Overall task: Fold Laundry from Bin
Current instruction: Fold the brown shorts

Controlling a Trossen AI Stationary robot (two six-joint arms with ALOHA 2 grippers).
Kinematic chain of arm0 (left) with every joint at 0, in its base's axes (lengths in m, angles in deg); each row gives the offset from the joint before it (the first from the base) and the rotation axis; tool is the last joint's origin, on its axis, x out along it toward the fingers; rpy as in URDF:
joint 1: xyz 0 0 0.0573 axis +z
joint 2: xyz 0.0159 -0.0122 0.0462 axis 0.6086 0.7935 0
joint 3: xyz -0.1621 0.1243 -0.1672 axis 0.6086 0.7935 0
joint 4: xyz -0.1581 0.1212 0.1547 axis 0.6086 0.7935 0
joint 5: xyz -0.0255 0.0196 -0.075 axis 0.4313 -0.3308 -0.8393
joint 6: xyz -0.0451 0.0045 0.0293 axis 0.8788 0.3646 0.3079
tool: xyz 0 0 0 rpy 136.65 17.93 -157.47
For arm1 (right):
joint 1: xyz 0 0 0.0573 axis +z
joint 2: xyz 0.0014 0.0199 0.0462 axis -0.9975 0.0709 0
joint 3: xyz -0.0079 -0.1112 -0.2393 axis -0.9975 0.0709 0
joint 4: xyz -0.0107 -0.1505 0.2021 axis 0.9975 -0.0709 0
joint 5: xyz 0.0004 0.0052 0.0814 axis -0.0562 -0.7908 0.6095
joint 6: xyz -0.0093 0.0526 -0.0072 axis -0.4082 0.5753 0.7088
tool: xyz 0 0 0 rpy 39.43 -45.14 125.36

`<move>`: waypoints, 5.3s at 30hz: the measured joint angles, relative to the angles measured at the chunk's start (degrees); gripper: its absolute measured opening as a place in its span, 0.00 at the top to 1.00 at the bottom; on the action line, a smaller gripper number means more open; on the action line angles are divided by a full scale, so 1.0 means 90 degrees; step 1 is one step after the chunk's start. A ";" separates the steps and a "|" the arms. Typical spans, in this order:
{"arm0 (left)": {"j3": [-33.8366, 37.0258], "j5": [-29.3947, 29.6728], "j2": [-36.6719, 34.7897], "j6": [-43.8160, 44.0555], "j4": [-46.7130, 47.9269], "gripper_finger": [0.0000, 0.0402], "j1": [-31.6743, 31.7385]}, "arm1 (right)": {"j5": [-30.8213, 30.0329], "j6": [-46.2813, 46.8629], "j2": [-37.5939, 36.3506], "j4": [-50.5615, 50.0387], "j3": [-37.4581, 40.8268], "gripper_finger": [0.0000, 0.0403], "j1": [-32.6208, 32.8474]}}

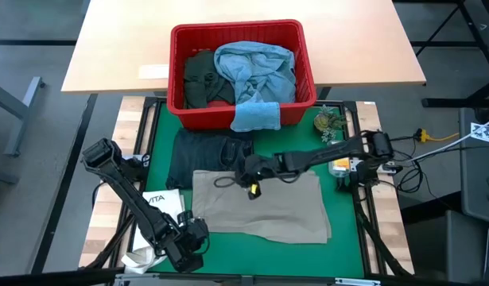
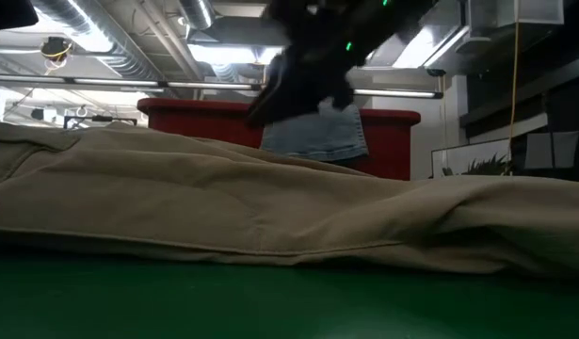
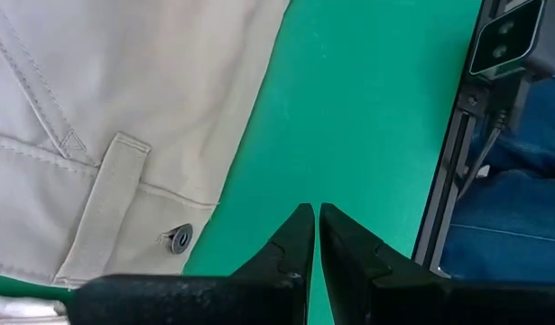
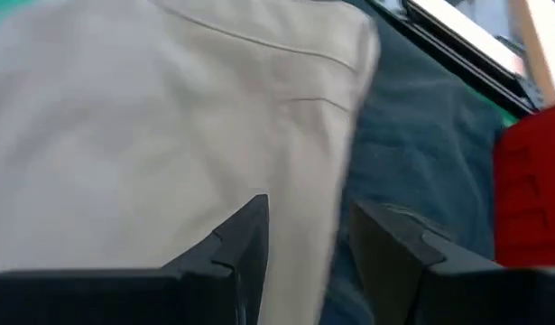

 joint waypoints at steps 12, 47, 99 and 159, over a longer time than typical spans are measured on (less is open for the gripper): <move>0.0000 0.0002 0.0000 -0.0007 0.0012 0.95 0.0000 | 0.0885 0.0277 0.0321 0.0180 0.0001 0.62 -0.0516; 0.0005 0.0010 0.0000 -0.0017 0.0029 0.95 0.0000 | 0.0885 0.0151 0.0311 -0.0226 -0.0322 0.62 -0.0509; 0.0010 -0.0195 0.0005 0.0015 -0.0002 0.95 -0.0087 | 0.1640 0.0148 0.1336 -0.1813 -0.1376 0.93 -0.0626; -0.0018 0.0652 0.1024 0.0189 0.0042 0.95 0.0142 | -0.1100 0.3404 0.0411 -0.5454 0.0576 0.45 0.2726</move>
